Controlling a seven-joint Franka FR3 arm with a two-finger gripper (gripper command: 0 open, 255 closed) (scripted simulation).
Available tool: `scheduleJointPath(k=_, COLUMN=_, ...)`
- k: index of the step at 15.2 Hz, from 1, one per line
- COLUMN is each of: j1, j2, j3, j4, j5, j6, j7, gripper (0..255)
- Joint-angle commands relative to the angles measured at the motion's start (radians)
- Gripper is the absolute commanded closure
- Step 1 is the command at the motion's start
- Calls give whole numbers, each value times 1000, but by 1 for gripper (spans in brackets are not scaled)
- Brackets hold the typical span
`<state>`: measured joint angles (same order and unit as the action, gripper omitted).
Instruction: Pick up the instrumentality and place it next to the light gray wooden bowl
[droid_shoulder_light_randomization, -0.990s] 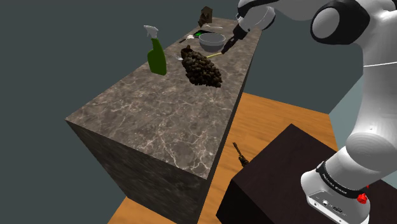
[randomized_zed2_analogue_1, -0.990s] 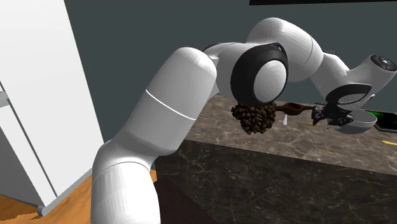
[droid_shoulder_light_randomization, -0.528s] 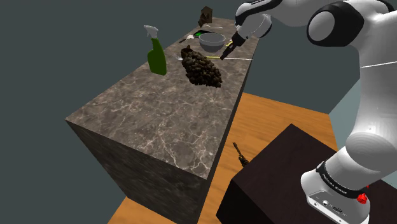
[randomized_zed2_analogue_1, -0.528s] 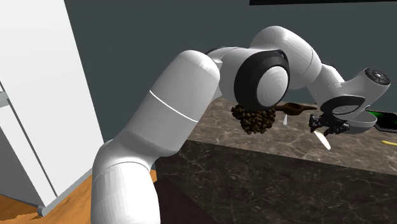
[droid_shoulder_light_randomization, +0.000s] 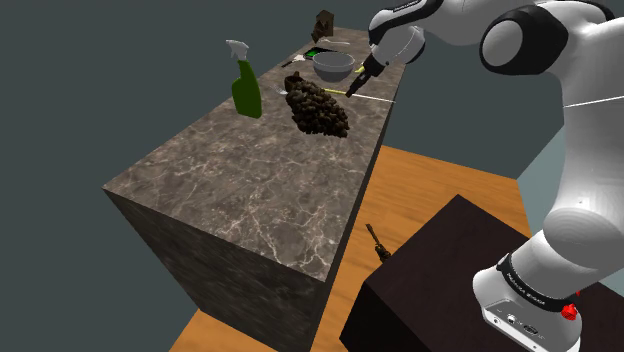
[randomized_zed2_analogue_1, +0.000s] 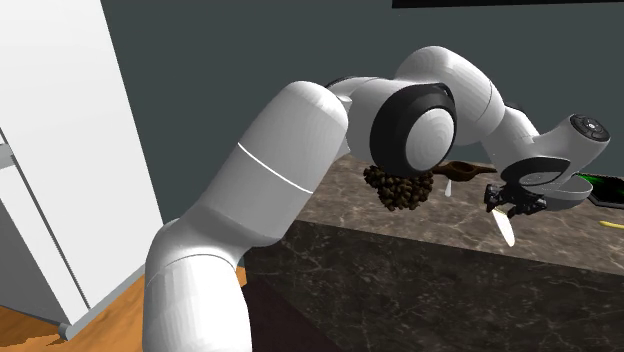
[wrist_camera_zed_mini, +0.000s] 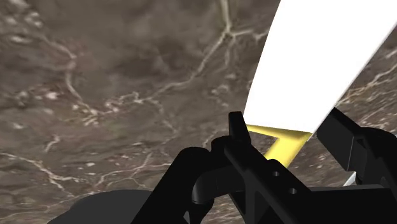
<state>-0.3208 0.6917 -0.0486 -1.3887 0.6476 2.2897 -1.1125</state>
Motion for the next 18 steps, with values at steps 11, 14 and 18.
scheduleJointPath(k=11, j1=-21, j2=-94, j3=-16, j4=-44, j5=-13, j6=-60, j7=1, gripper=0)
scheduleJointPath(k=14, j1=-21, j2=-94, j3=-16, j4=-44, j5=-13, j6=-60, j7=1, gripper=0)
scheduleJointPath(k=18, j1=-21, j2=-94, j3=-16, j4=-44, j5=-13, j6=-60, j7=1, gripper=0)
